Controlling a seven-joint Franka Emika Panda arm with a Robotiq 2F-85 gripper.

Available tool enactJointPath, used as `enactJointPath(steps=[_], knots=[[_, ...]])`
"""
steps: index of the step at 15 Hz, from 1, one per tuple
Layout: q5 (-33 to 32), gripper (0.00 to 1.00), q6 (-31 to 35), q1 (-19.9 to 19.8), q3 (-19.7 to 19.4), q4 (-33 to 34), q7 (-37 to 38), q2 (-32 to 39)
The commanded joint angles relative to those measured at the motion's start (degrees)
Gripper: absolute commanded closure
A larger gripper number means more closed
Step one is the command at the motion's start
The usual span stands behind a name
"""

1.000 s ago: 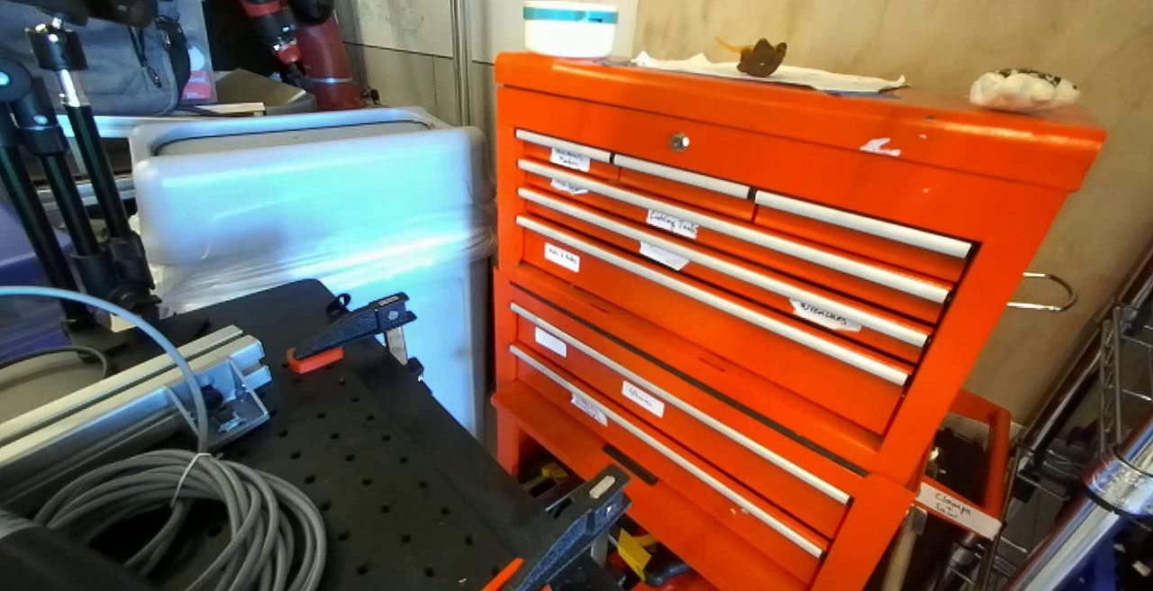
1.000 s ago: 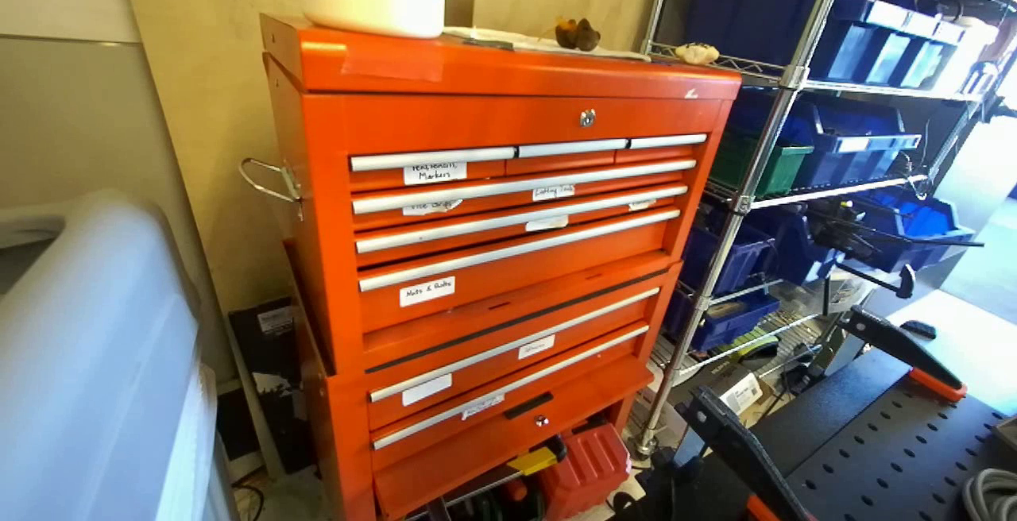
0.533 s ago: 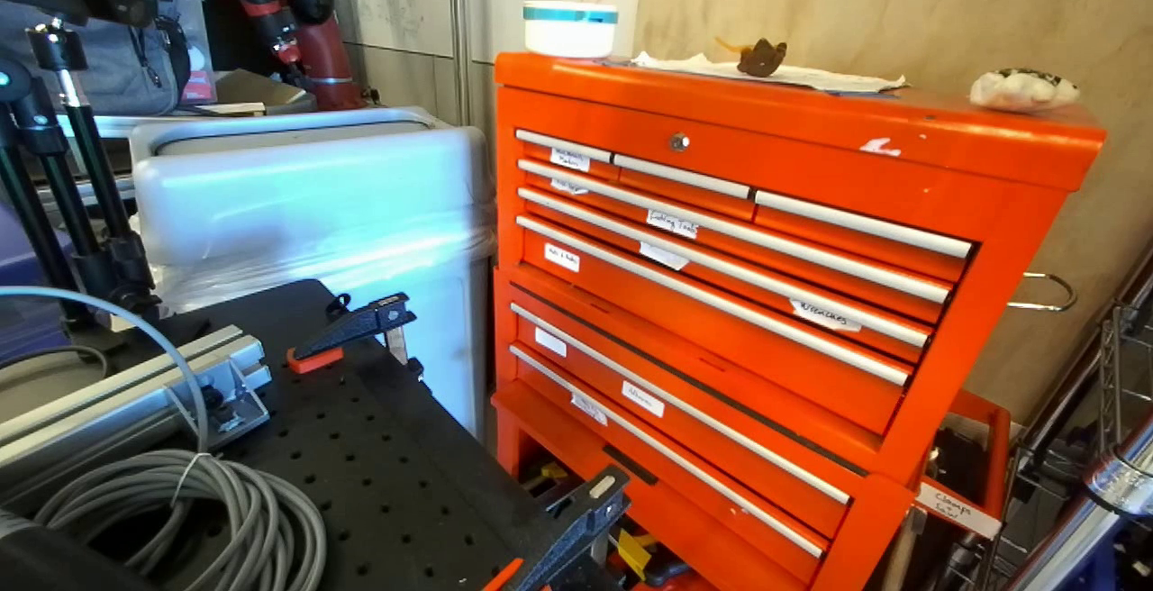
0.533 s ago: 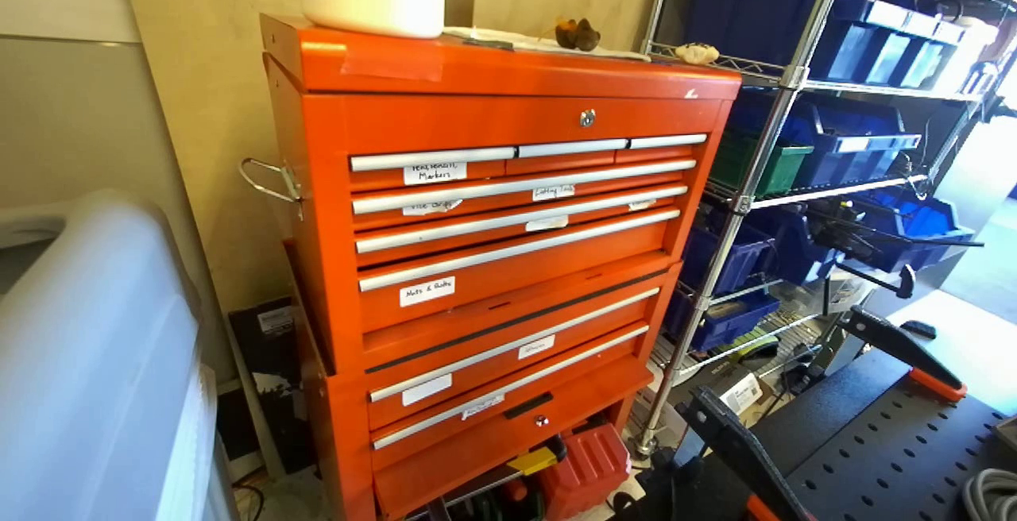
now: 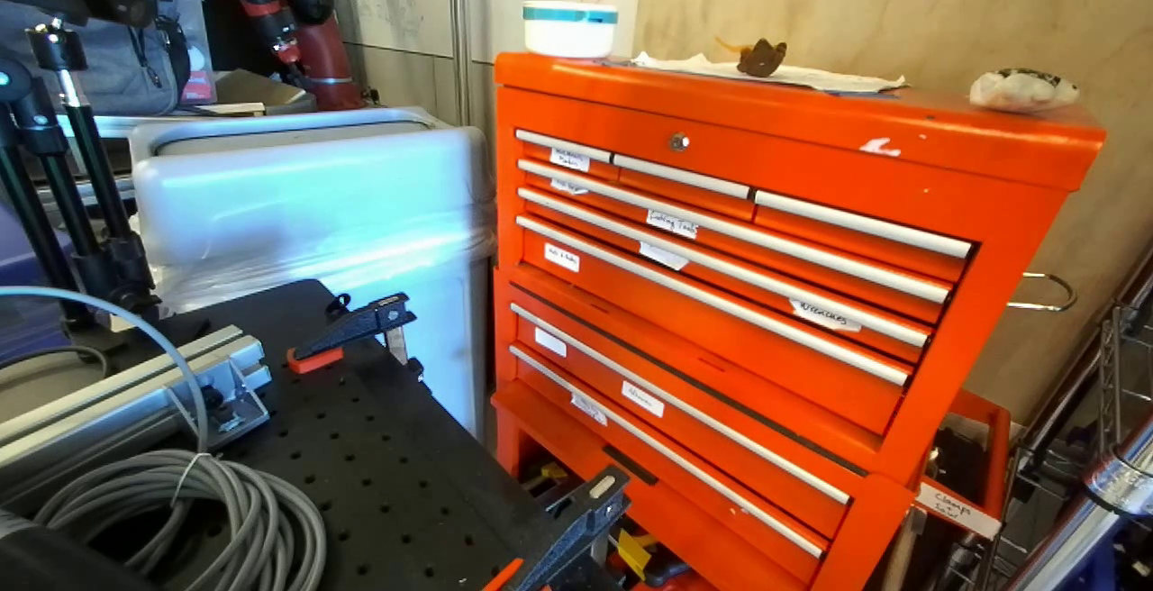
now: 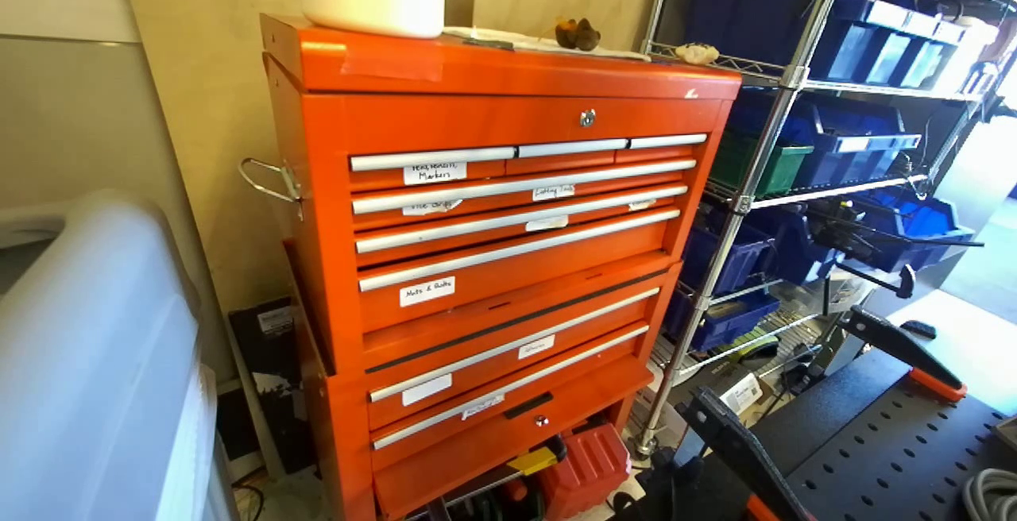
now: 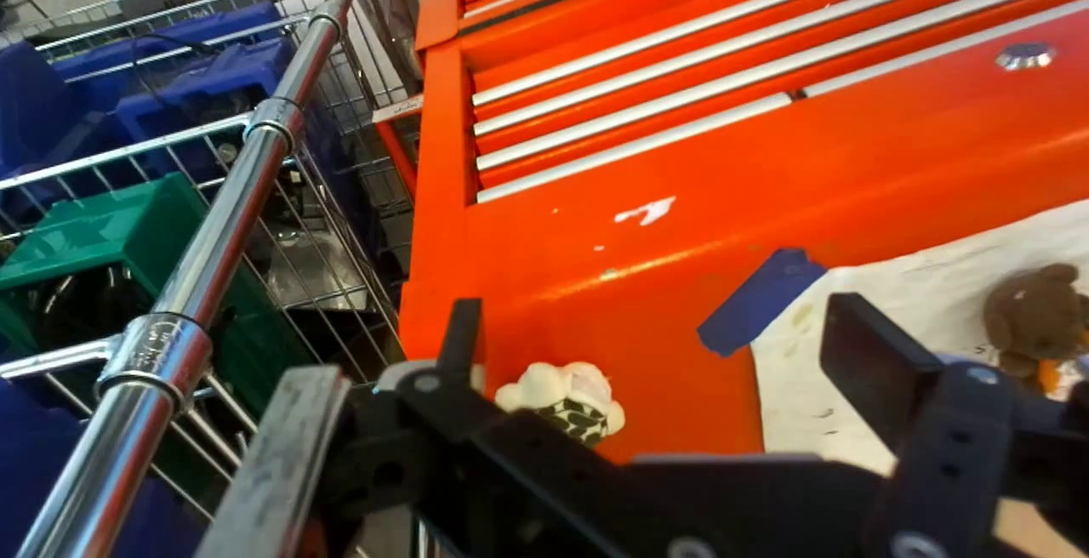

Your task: Put the light brown doll in the bowl

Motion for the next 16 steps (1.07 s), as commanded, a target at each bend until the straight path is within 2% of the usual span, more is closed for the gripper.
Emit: enactJointPath(steps=[1, 5, 8, 16], knots=[[-5.69, 0.0, 4.78, -1.49, 2.14, 5.42, 7.52, 7.78], [-14.66, 0.0, 9.24, -0.21, 0.65, 8.59, 17.95, 12.38], [-18.83, 0.0, 9.71, 0.7, -0.49, 11.28, 24.28, 14.39], [-21.58, 0.0, 7.45, 1.87, -1.89, 18.4, 34.33, 20.49]])
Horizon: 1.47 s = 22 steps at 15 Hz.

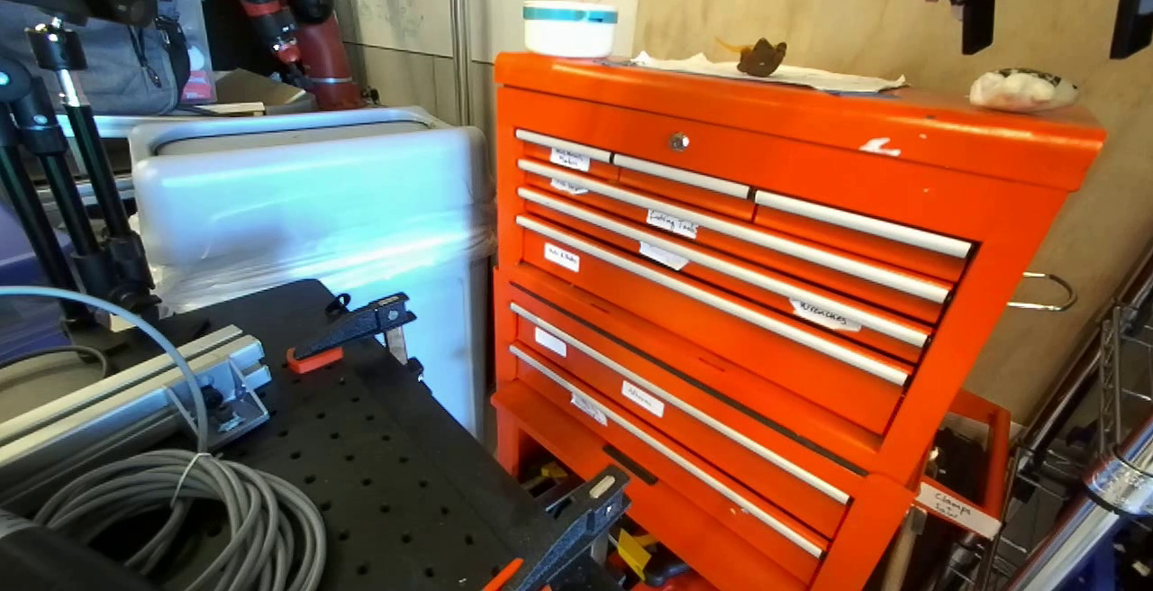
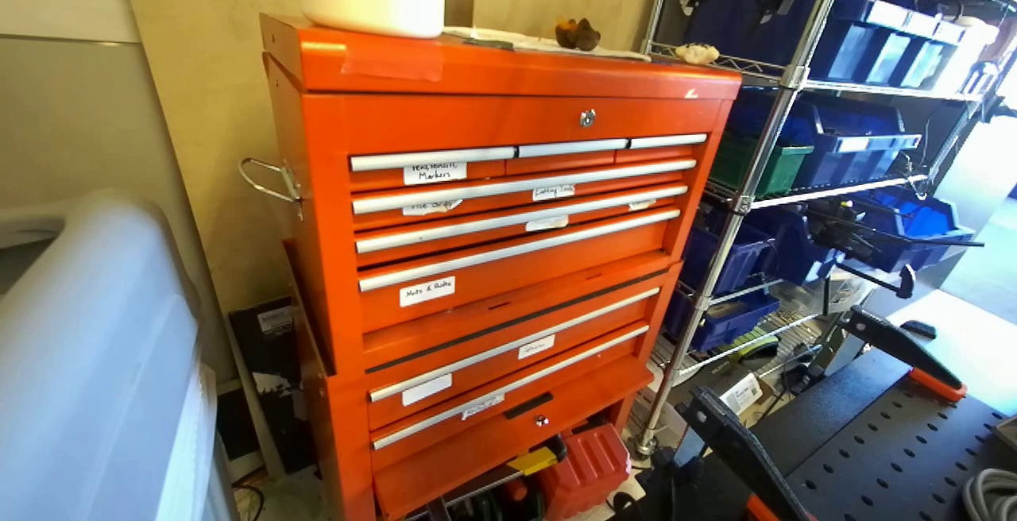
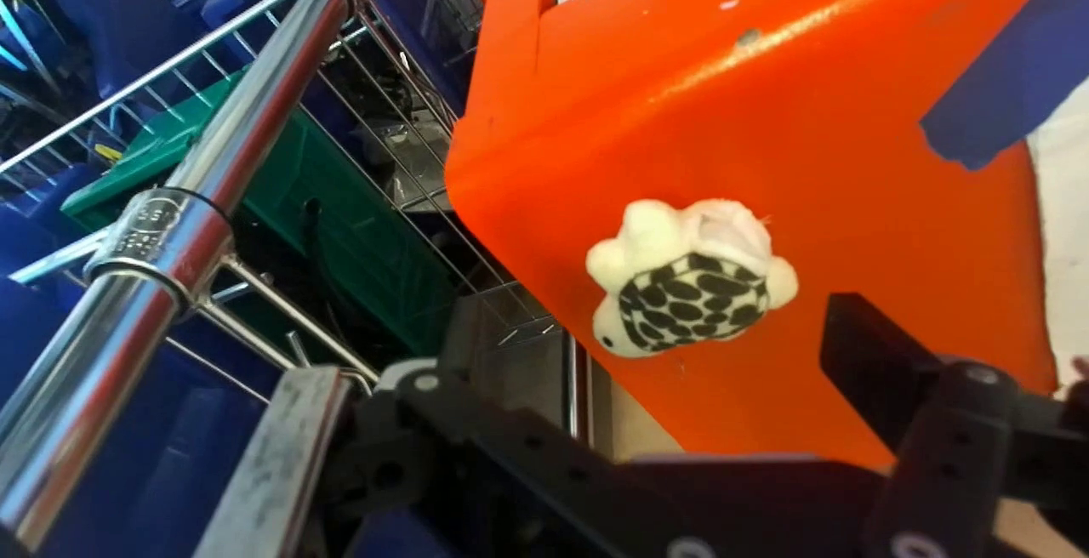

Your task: Put the light brown doll in the bowl

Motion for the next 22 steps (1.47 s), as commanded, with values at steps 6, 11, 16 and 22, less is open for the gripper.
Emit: enactJointPath(steps=[6, 11, 16, 22], knots=[[-0.56, 0.42, -4.7, 2.45, -2.4, 7.06, 5.59, 6.57], [-2.01, 0.8, -7.11, 3.55, -2.57, 8.22, 5.74, 5.77], [-0.07, 0.97, -10.12, 4.07, -0.53, 10.42, 4.71, 3.47], [9.12, 0.97, -17.05, 4.7, 8.08, 12.53, 0.88, -2.28]])
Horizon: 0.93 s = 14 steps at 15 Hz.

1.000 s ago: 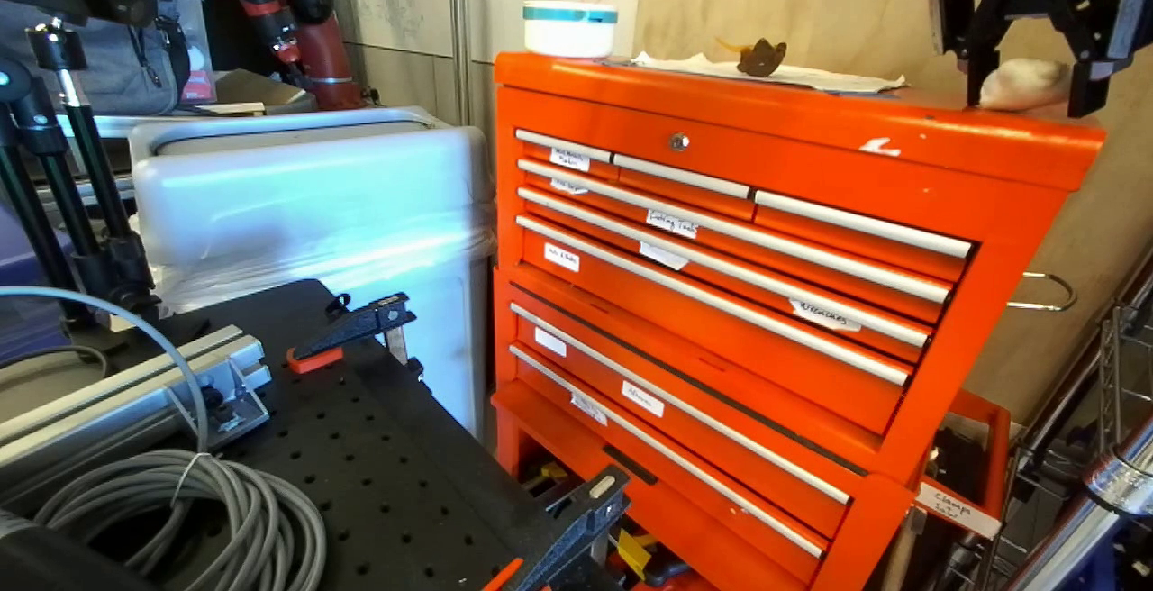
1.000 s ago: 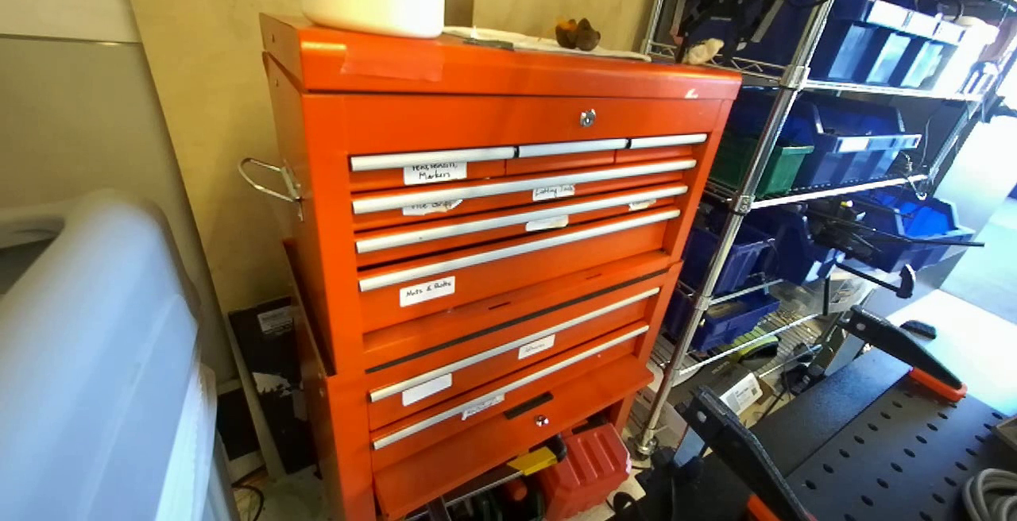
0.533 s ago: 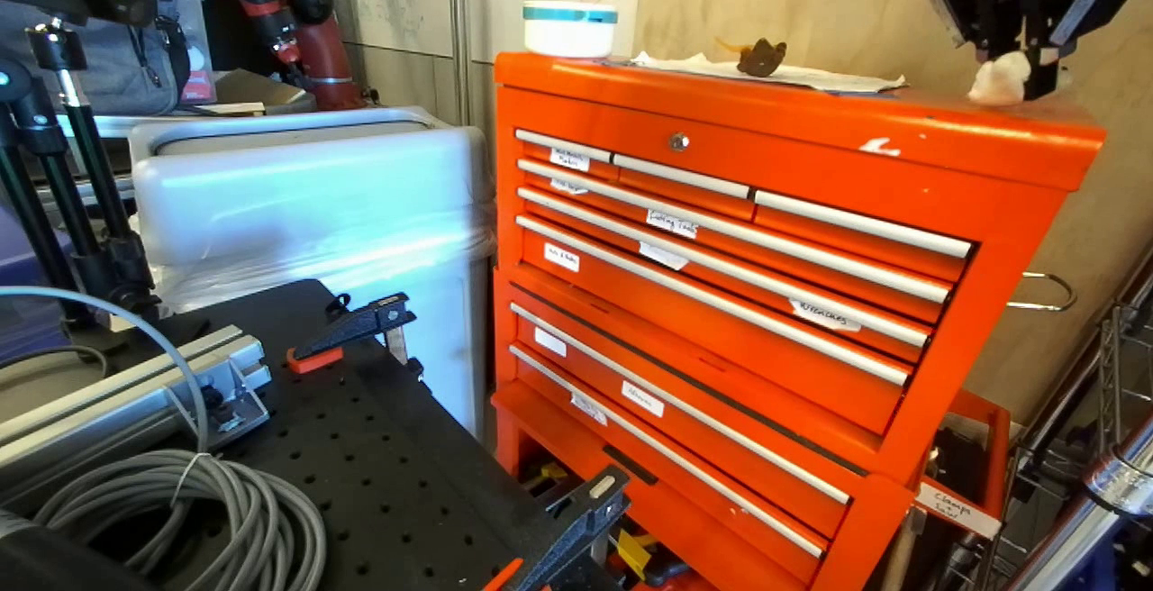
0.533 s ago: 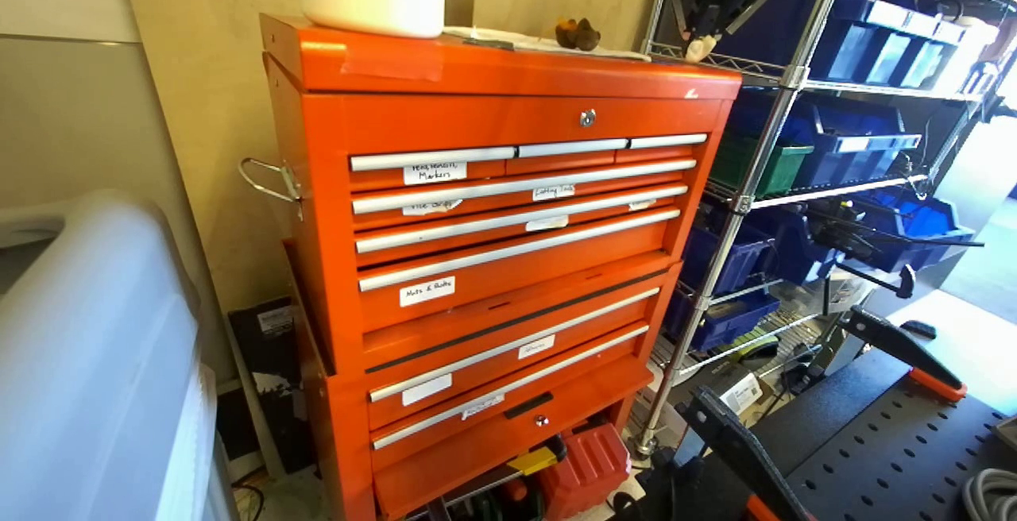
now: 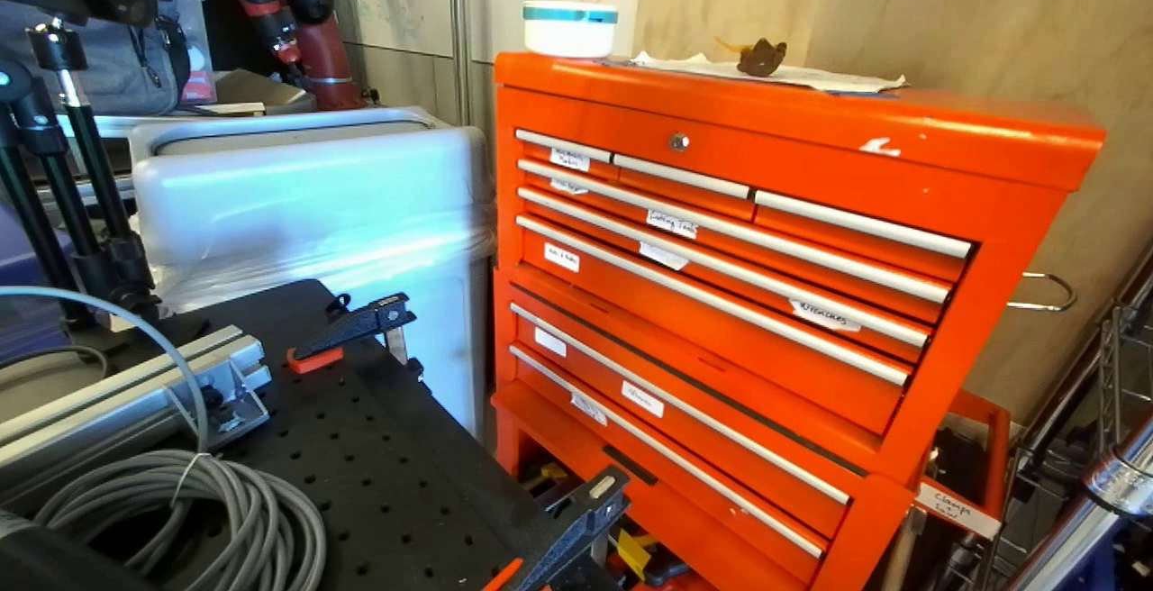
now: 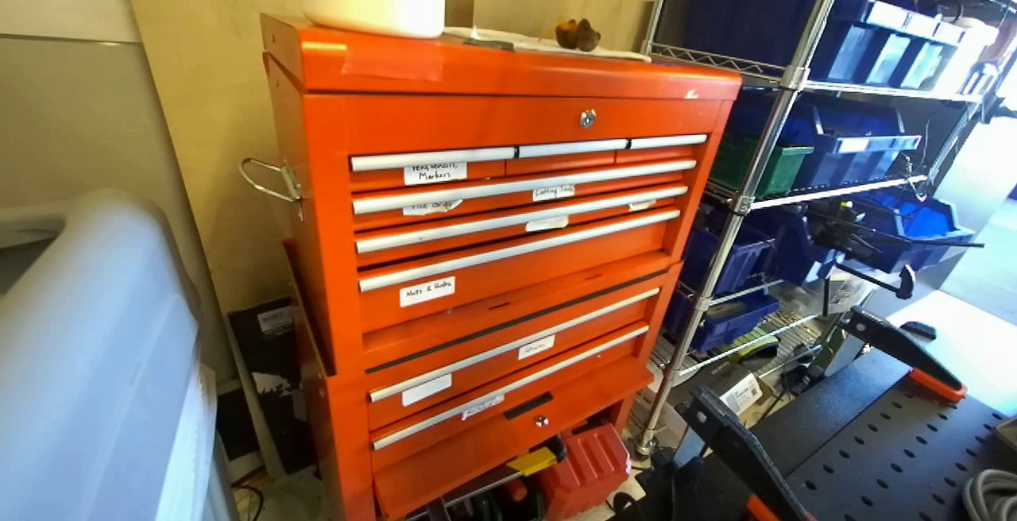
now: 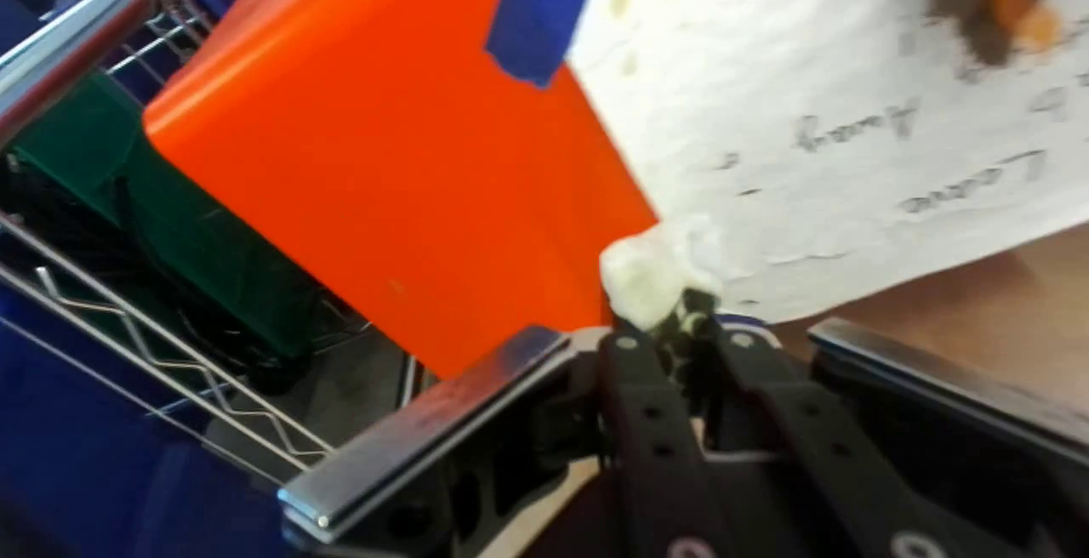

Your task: Put the light brown doll in the bowl

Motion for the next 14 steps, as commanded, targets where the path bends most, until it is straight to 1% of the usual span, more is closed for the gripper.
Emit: enactJointPath(steps=[1, 5, 10, 12, 14], knots=[[7.42, 0.97, -4.92, 0.12, 5.87, 0.32, -4.01, -4.37], [17.2, 0.97, -7.13, 0.29, 11.6, 0.41, -9.75, -6.25], [28.34, 0.97, -7.06, -0.16, 17.01, -0.46, -22.64, -5.39], [31.65, 0.97, -7.64, 0.02, 18.54, -1.24, -27.77, -4.89], [32.87, 0.97, -8.0, 0.54, 19.51, -2.24, -30.99, -4.45]])
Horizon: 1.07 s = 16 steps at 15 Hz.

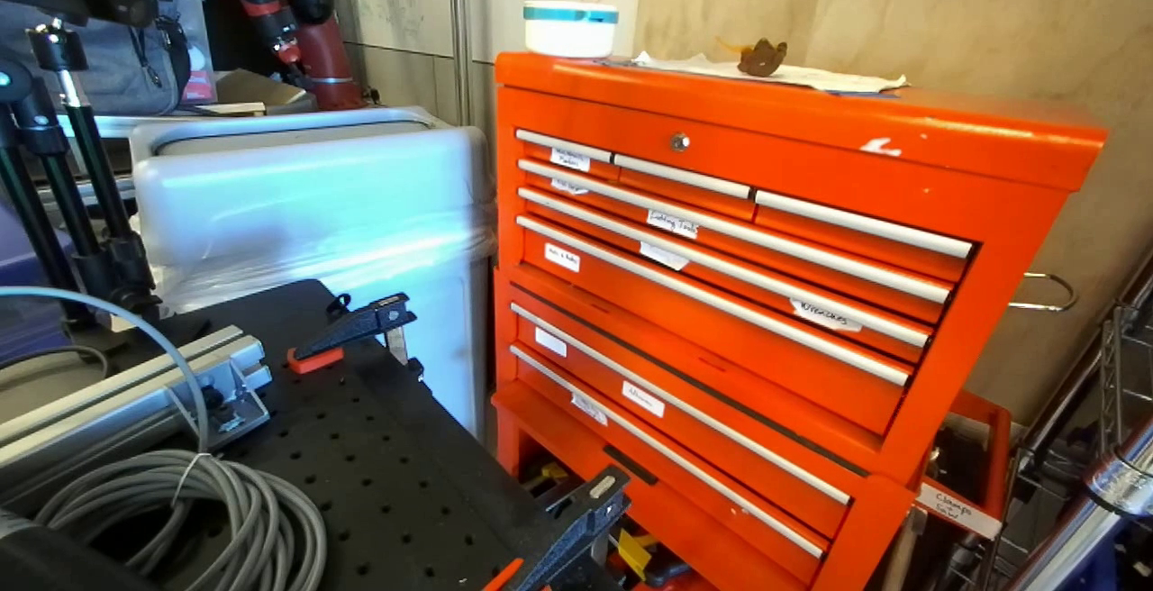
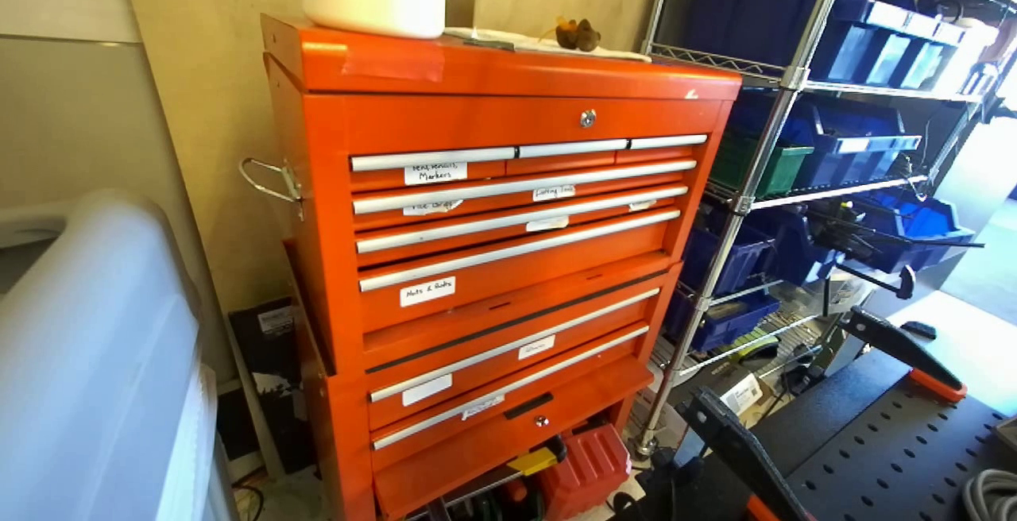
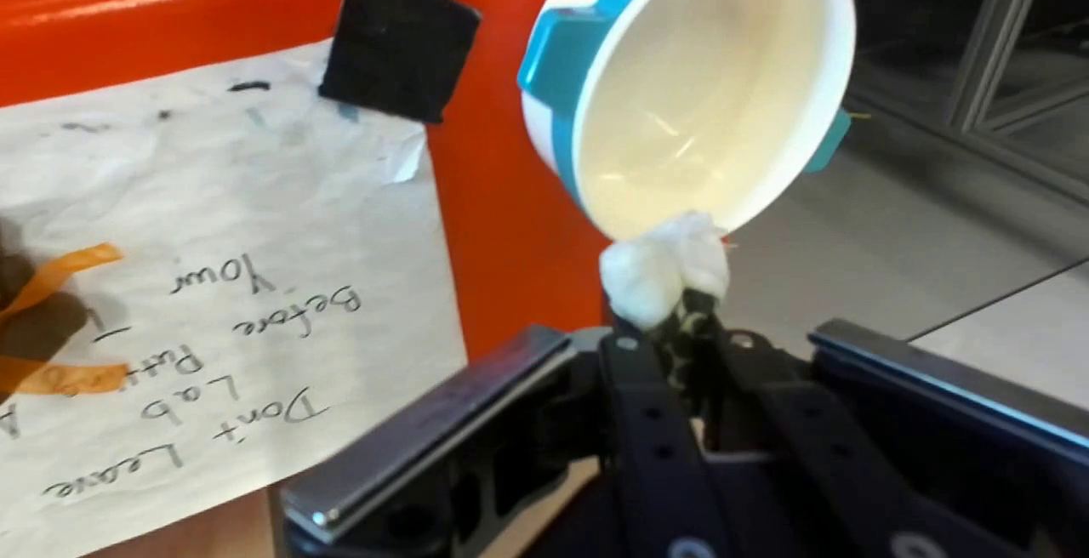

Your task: Put the light brown doll in the bowl

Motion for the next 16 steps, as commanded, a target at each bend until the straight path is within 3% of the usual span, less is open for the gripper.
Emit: enactJointPath(steps=[1, 12, 13, 14, 16], knots=[[3.41, 0.97, -1.69, -0.19, 2.25, -1.21, -6.86, 0.5], [-1.24, 0.97, 2.6, 3.1, 3.6, -3.59, -12.49, 2.76], [-1.91, 0.64, 2.78, 3.29, 3.52, -3.46, -12.35, 3.3], [-2.56, 0.62, 3.24, 3.43, 3.46, -3.46, -12.33, 3.73], [-4.57, 0.49, 4.6, 3.75, 3.3, -3.25, -12.09, 4.7]])
